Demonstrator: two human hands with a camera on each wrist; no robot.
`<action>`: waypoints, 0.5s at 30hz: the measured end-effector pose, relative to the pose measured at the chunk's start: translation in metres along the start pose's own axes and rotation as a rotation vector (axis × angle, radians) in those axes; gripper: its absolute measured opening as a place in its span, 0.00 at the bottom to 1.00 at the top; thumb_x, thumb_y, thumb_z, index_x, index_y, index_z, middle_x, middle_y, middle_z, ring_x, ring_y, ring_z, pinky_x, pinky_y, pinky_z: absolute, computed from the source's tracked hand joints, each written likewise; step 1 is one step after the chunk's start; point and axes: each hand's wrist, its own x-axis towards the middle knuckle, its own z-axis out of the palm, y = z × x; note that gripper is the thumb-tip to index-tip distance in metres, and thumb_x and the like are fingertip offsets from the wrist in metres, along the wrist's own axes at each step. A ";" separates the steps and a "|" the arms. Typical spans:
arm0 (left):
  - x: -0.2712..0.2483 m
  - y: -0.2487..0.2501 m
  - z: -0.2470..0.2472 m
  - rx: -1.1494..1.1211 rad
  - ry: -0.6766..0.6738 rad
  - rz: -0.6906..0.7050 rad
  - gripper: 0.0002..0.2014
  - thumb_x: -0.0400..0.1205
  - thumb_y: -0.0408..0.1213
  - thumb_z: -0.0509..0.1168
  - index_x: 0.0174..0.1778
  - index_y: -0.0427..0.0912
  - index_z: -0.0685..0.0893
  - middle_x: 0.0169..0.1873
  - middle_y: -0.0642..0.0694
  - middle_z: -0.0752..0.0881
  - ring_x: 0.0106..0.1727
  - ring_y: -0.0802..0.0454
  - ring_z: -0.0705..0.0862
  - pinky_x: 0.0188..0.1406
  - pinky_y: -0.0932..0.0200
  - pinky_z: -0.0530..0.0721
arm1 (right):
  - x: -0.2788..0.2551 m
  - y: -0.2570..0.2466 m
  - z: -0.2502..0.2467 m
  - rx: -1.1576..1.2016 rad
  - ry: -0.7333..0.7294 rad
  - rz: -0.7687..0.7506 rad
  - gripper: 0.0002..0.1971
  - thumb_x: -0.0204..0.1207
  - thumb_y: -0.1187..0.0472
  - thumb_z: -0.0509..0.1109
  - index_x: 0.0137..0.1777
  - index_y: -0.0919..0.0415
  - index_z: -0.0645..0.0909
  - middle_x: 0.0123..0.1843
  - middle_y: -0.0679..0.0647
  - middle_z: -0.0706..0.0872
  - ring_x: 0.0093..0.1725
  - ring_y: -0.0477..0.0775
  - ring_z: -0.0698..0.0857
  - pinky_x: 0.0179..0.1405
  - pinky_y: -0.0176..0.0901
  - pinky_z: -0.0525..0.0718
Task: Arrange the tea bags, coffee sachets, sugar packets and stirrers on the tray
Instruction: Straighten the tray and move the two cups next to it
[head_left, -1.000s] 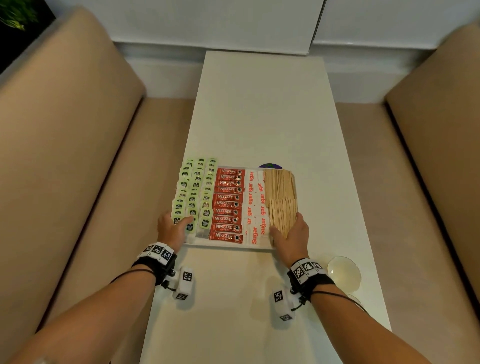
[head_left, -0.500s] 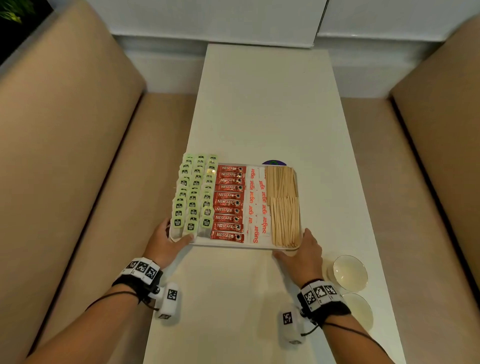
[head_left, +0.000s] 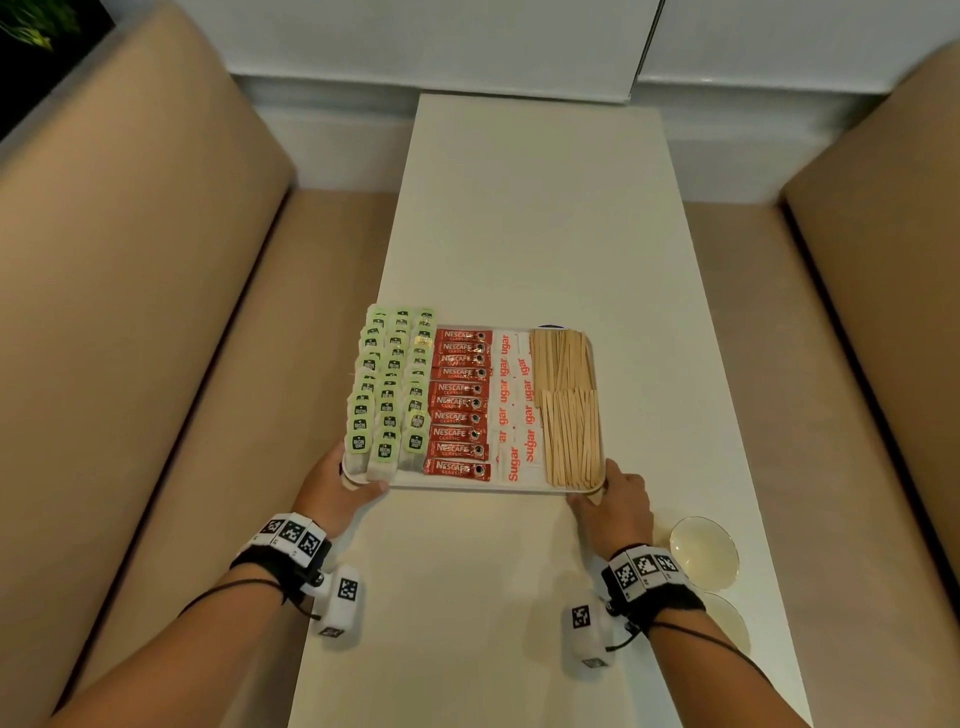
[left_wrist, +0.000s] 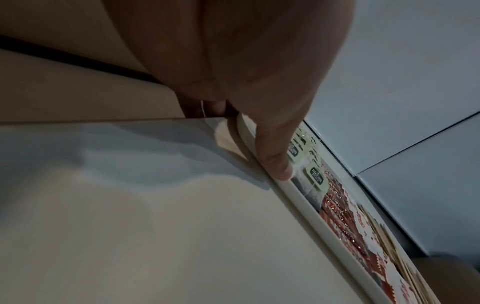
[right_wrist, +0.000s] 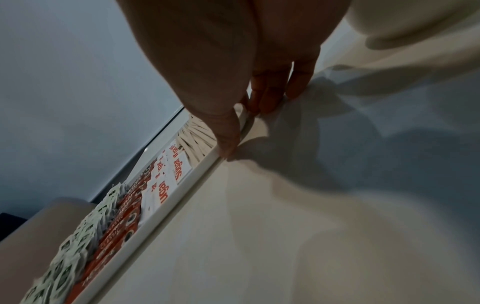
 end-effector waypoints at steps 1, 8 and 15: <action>0.002 0.001 0.000 0.003 0.001 -0.001 0.30 0.74 0.32 0.81 0.70 0.52 0.80 0.58 0.58 0.90 0.57 0.67 0.86 0.52 0.67 0.80 | 0.002 -0.001 -0.001 0.000 -0.005 0.003 0.22 0.75 0.47 0.77 0.65 0.51 0.77 0.59 0.57 0.78 0.60 0.63 0.82 0.61 0.60 0.84; 0.011 0.003 -0.003 0.040 -0.010 0.015 0.29 0.75 0.33 0.80 0.70 0.57 0.80 0.58 0.61 0.89 0.58 0.64 0.85 0.59 0.57 0.81 | 0.010 -0.002 -0.001 -0.014 -0.023 0.006 0.23 0.76 0.46 0.76 0.68 0.49 0.76 0.58 0.56 0.79 0.59 0.62 0.82 0.61 0.60 0.84; 0.015 0.010 -0.001 0.085 0.008 0.011 0.28 0.75 0.34 0.80 0.68 0.58 0.80 0.55 0.60 0.89 0.56 0.59 0.86 0.55 0.57 0.80 | 0.018 -0.003 -0.001 0.036 -0.023 0.011 0.22 0.77 0.46 0.73 0.69 0.45 0.75 0.58 0.56 0.83 0.55 0.62 0.85 0.58 0.63 0.87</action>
